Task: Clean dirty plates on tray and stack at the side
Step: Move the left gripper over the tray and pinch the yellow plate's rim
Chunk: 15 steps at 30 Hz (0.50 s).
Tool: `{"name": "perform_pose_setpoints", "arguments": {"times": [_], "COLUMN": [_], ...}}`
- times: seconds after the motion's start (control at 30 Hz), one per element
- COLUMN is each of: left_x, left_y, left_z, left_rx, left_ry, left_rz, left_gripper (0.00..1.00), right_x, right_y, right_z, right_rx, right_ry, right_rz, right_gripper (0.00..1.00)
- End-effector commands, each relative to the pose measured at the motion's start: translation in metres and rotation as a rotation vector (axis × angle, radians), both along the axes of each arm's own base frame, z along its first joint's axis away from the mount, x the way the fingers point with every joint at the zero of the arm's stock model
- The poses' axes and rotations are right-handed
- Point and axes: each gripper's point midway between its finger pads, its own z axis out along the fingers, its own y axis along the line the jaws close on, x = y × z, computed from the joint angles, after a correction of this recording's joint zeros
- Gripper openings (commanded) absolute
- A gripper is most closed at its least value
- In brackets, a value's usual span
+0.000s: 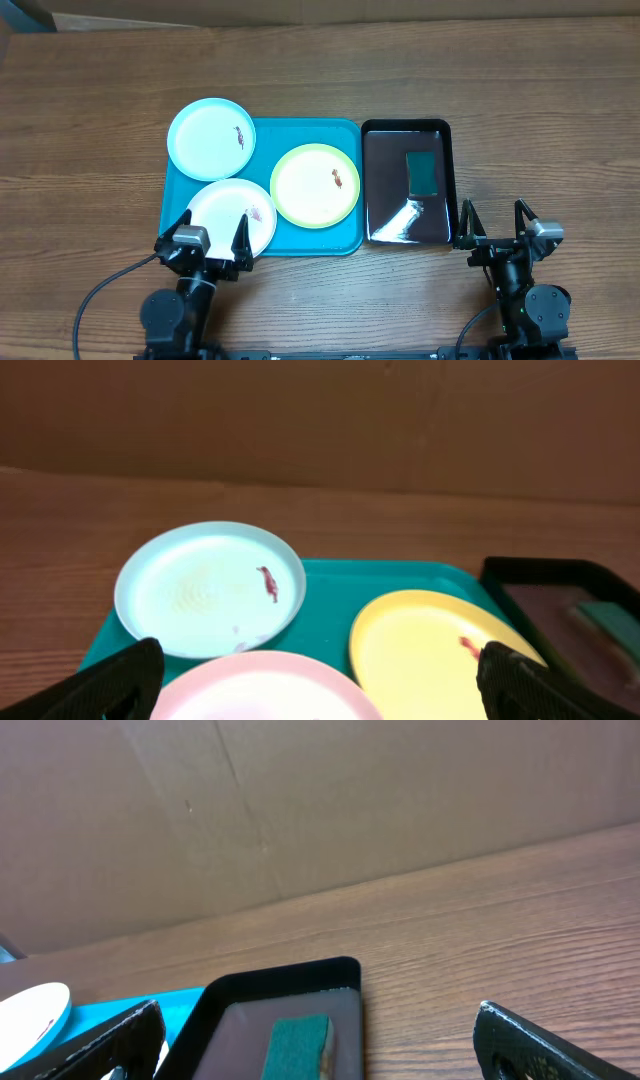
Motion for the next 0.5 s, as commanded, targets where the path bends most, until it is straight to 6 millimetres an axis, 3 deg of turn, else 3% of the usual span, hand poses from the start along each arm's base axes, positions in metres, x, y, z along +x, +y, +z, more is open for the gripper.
{"name": "perform_pose_setpoints", "arguments": {"times": [0.0, 0.03, 0.2, 0.47], "left_x": [-0.017, -0.021, -0.016, 0.008], "left_y": [-0.006, -0.007, -0.014, -0.022], "left_z": [0.067, 0.085, 0.123, 0.128], "left_rx": [-0.022, -0.007, 0.026, -0.039], "left_ry": [-0.044, -0.012, 0.152, 0.673], "left_rz": [-0.031, -0.035, -0.089, -0.148], "left_gripper": [1.00, 1.00, 1.00, 1.00], "right_x": [0.000, 0.000, 0.000, 0.000], "right_y": [0.000, 0.000, 0.000, 0.000], "right_z": [-0.002, -0.002, -0.002, -0.002], "right_rx": [0.001, 0.001, 0.001, 0.001], "right_ry": [-0.004, -0.004, -0.004, -0.004], "right_rz": [-0.002, -0.002, -0.002, -0.002], "right_gripper": [1.00, 1.00, 1.00, 1.00]}}
